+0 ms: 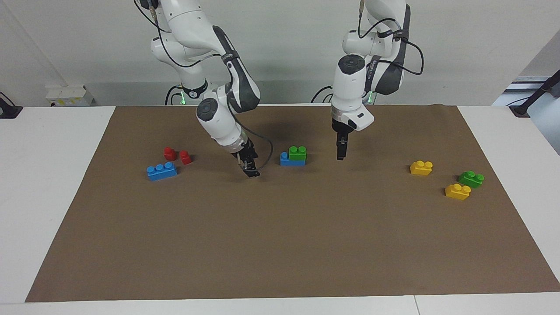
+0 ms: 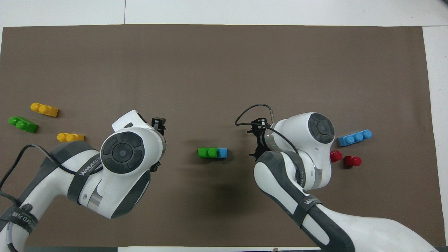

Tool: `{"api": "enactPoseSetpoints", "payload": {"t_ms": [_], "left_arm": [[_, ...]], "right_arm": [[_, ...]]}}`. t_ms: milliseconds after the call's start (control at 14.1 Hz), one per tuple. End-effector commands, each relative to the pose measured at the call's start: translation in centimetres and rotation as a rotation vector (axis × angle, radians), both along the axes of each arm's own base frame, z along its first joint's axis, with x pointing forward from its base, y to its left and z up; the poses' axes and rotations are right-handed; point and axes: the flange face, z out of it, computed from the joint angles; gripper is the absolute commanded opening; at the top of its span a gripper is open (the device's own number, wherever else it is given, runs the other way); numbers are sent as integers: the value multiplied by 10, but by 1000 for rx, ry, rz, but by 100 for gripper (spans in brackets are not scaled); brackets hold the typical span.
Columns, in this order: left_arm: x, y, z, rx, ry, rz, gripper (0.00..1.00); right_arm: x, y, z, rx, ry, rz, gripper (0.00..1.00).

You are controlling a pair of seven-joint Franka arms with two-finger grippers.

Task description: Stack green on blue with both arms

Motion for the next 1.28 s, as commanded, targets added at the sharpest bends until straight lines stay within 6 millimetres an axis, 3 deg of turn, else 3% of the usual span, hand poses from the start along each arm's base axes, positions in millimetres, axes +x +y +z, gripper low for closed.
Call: {"api": "enactPoseSetpoints", "payload": {"t_ms": [0, 354, 638, 850, 1204], "left_arm": [[9, 19, 7, 23, 24, -87, 100], [44, 70, 29, 45, 58, -300, 100], [66, 120, 41, 48, 144, -537, 100], [74, 155, 49, 52, 176, -681, 100], [87, 210, 75, 27, 216, -1068, 100]], "right_arm": [[20, -45, 36, 16, -47, 210, 100], [48, -127, 99, 15, -126, 577, 100], [54, -179, 138, -29, -146, 843, 100], [51, -202, 174, -52, -193, 992, 100], [35, -213, 228, -125, -262, 1147, 100]]}}
